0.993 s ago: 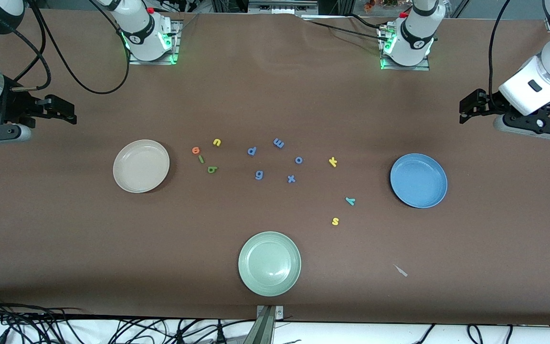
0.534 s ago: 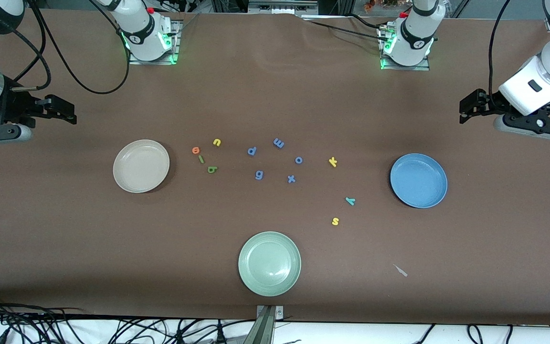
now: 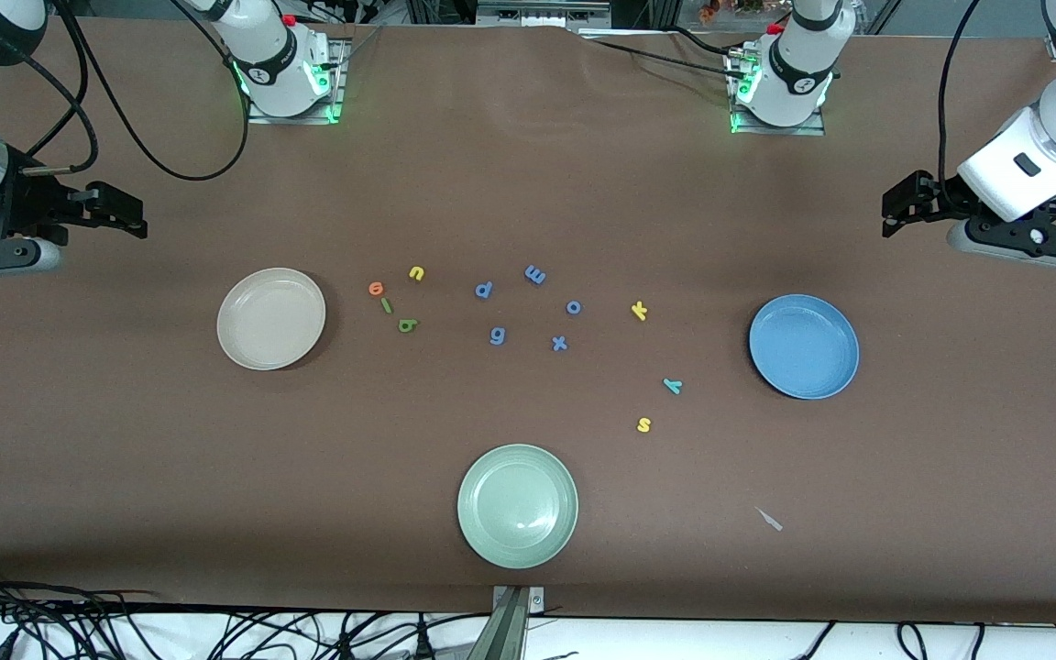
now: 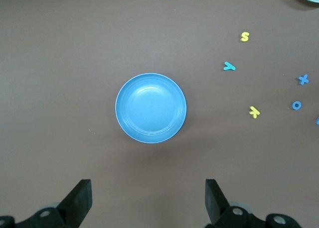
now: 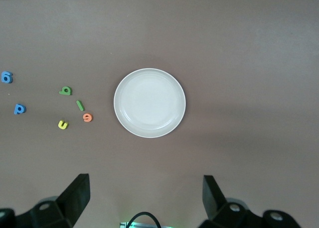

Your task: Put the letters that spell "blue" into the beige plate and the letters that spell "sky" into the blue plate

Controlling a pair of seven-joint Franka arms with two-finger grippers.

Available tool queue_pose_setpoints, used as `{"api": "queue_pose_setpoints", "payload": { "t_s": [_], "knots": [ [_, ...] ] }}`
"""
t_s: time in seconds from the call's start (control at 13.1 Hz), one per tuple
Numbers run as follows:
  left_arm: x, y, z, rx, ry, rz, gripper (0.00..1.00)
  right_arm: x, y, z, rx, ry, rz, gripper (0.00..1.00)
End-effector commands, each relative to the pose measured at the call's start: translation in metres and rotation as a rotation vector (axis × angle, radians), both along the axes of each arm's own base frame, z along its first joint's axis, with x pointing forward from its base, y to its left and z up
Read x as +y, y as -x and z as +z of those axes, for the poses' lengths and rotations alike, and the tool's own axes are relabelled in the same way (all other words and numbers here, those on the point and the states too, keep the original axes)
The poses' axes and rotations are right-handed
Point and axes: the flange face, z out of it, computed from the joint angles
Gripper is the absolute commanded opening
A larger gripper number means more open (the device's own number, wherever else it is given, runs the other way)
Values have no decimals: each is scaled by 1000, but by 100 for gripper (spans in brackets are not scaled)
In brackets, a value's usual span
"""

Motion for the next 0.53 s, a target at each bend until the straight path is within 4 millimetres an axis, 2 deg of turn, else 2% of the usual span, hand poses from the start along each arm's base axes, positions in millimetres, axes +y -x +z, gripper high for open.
{"api": "queue_pose_setpoints", "payload": {
  "t_s": [0.0, 0.46],
  "knots": [
    [2, 1, 5, -1, -26, -19, 100, 0, 4, 7, 3, 9, -9, 100],
    [2, 1, 6, -1, -26, -14, 100, 0, 4, 8, 1, 9, -7, 100]
  ]
}}
